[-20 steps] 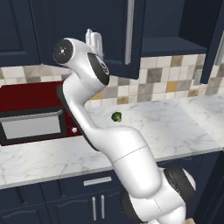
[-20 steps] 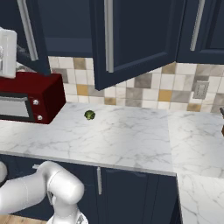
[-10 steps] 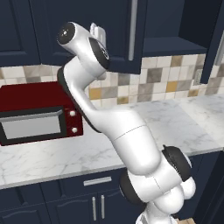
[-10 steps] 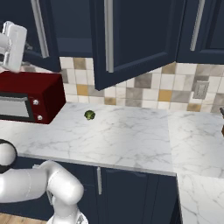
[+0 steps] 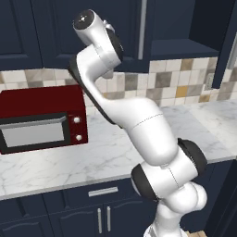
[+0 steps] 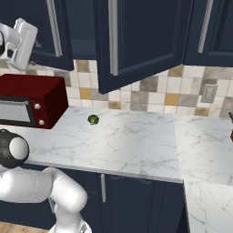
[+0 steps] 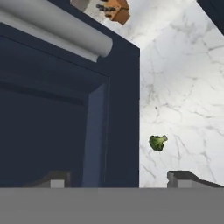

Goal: Close all open cabinet doors.

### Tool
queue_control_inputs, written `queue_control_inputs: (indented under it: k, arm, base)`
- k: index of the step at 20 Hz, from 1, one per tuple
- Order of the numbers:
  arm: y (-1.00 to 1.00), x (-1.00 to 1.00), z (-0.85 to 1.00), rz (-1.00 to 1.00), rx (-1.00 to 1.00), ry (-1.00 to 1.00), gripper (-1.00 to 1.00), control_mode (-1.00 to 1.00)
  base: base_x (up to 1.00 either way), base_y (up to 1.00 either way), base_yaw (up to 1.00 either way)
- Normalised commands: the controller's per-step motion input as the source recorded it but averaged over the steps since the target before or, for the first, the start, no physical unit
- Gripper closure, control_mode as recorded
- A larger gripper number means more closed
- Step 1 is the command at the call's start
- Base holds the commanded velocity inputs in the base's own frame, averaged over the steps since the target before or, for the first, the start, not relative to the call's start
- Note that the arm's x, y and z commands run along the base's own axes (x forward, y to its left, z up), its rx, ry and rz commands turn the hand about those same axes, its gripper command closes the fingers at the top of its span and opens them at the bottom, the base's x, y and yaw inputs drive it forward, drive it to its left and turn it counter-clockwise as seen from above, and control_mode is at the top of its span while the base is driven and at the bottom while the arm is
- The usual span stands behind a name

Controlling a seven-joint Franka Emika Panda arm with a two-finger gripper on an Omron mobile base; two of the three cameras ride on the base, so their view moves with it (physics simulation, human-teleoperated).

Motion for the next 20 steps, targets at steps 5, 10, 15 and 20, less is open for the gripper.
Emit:
queue_control_inputs:
  k: [5,10,15,20]
  arm:
    - [-0.28,0.38,0.00,0.00,0.19,0.00,-1.00,-1.00]
    - [-0.23,0.38,-0.01,0.03,0.15,-0.01,-1.00,-1.00]
    - [-0.18,0.43,-0.03,0.04,0.09,0.00,-1.00,-1.00]
    - [-0.22,0.45,-0.10,0.06,0.05,0.00,-1.00,-1.00]
  base:
    - [0.00,0.00,0.00]
    - [0.00,0.00,0.00]
    - [0.00,0.00,0.00]
    - [0.00,0.00,0.00]
